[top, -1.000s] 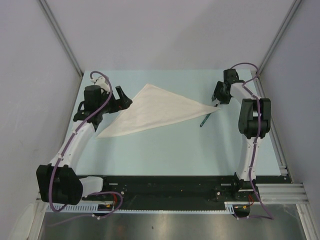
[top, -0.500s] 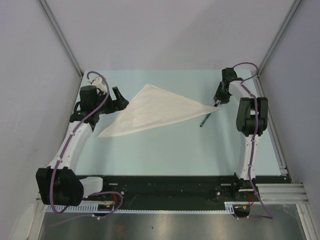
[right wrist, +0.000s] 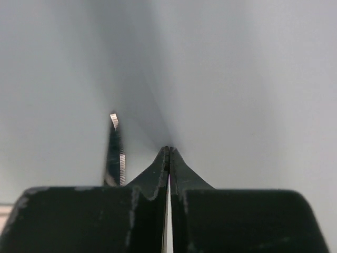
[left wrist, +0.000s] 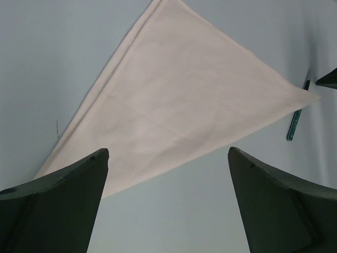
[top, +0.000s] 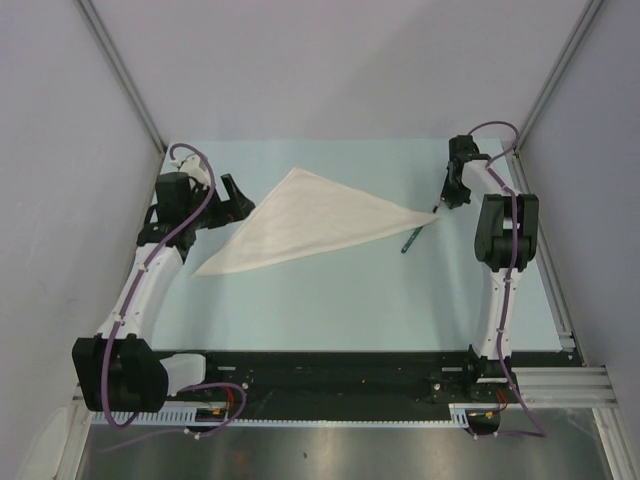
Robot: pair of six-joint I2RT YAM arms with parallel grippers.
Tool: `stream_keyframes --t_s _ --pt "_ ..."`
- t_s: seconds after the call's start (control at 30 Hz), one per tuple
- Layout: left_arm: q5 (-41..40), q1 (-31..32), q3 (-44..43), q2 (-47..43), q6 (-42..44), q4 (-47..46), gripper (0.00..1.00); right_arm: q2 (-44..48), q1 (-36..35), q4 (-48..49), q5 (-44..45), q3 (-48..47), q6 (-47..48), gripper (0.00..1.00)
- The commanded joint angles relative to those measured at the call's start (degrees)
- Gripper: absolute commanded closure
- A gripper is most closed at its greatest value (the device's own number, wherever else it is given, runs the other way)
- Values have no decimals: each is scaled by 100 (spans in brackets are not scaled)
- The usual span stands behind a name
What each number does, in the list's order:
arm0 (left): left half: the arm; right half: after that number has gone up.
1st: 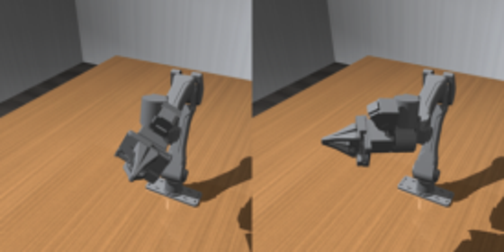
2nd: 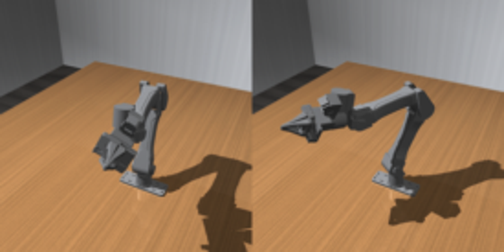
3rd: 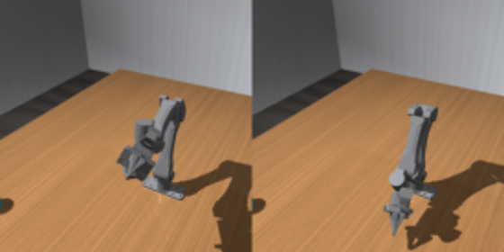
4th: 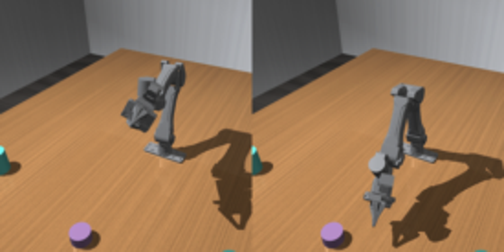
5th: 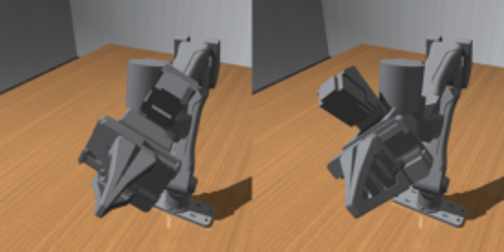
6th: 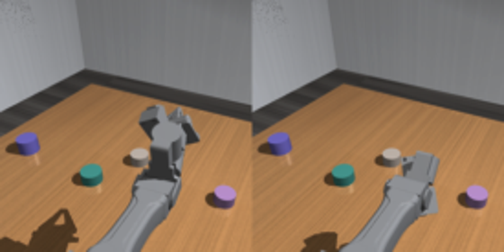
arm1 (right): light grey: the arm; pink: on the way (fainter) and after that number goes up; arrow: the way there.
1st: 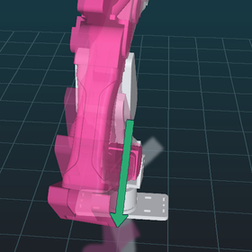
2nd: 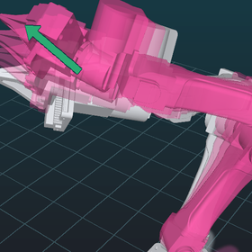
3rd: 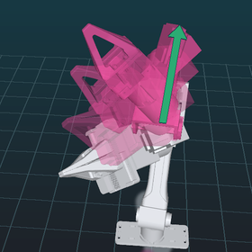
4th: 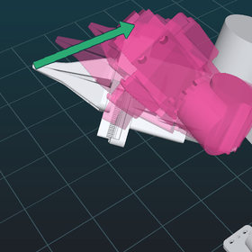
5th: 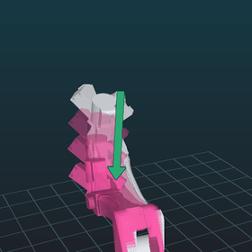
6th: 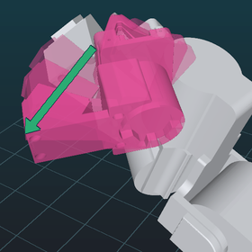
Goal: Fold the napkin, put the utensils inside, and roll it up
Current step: Grab a utensil with the right arm
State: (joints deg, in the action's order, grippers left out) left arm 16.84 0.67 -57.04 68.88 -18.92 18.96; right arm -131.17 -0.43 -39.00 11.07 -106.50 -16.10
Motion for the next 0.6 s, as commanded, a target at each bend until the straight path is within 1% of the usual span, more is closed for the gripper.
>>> stream_keyframes --t_s 0.0,0.03,0.13,0.17,0.23,0.3,0.33,0.37,0.4,0.43,0.47,0.5,0.53,0.57 --pt "153 -49 35 -156 125 -182 0 109 236 -38 773 147 695 100" --pt "162 -49 35 -147 125 -182 0 136 253 6 809 182 913 100" --pt "188 -49 43 -138 125 -191 0 215 359 77 652 244 1003 100" --pt "188 -49 43 -138 125 -182 0 250 403 77 233 252 960 100" --pt "188 -49 52 -147 134 -182 0 478 429 60 -138 401 784 100" --pt "188 -49 70 -156 125 -174 0 933 403 7 -464 629 311 88" --pt "188 -49 70 -147 134 -182 0 1162 342 76 -622 1091 152 81" --pt "205 -49 87 -138 134 -174 0 1391 289 173 -972 1383 -223 70" --pt "223 -49 87 -147 134 -173 0 1880 228 426 -1053 1682 -419 69" --pt "284 -49 105 -147 134 -191 0 2094 97 568 -1428 2346 -629 65" --pt "302 -49 96 -147 125 -217 0 2279 61 830 -1545 2631 -979 63" --pt "354 -49 96 -130 116 -226 0 2594 -131 946 -1599 2930 -1227 63" --pt "416 -49 96 -95 99 -244 0 2710 -229 1052 -1738 3351 -1421 62" --pt "495 -49 87 -77 90 -261 0 2789 -482 1201 -1766 3538 -1762 62"
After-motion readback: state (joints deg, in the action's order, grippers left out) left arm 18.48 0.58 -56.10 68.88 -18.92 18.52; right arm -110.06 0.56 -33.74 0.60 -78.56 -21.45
